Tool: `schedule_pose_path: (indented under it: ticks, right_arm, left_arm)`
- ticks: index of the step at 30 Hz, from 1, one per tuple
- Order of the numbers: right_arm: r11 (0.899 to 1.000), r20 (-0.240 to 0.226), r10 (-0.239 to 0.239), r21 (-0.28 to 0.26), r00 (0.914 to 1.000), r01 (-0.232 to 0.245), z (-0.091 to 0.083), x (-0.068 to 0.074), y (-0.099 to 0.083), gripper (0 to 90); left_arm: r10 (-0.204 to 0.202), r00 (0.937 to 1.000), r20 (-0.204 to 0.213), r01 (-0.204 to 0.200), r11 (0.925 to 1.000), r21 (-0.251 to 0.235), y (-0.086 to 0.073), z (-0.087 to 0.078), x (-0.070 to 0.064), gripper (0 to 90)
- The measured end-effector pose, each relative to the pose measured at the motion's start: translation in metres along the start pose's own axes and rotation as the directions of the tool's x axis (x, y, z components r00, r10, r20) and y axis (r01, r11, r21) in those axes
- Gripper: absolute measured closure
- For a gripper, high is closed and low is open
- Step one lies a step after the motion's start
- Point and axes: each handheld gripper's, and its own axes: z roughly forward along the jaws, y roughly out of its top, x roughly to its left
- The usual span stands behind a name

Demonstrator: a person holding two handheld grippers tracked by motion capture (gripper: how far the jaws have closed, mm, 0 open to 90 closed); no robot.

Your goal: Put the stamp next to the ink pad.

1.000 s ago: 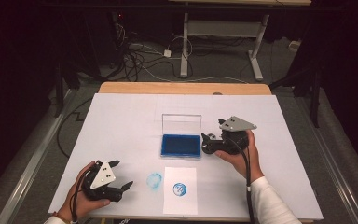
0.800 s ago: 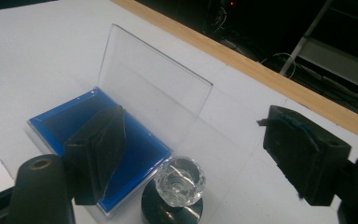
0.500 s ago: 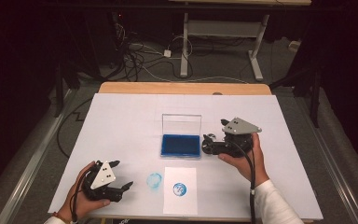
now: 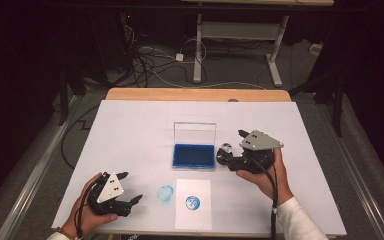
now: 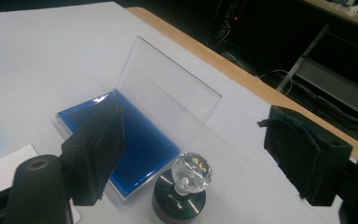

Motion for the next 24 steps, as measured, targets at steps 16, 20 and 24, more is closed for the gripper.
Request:
schedule_pose_path:
  ticks: [16,20,24]
  right_arm:
    - [0.999,-0.011,-0.031,-0.012,0.9995,0.031,-0.018,0.005,-0.007,20.1]
    - [0.999,-0.016,-0.044,-0.016,0.9989,0.044,-0.022,0.005,-0.011,20.0]
    - [0.999,-0.010,-0.051,-0.011,0.9987,0.051,-0.025,0.006,-0.015,20.0]
  left_arm:
    - [0.008,1.0000,0.003,-0.008,0.9999,0.013,0.000,0.002,-0.001,16.2]
    - [0.009,1.0000,0.004,-0.009,0.9998,0.016,0.000,0.003,-0.002,16.2]
    - [0.008,1.0000,0.005,-0.008,0.9998,0.017,0.001,0.003,-0.002,16.2]
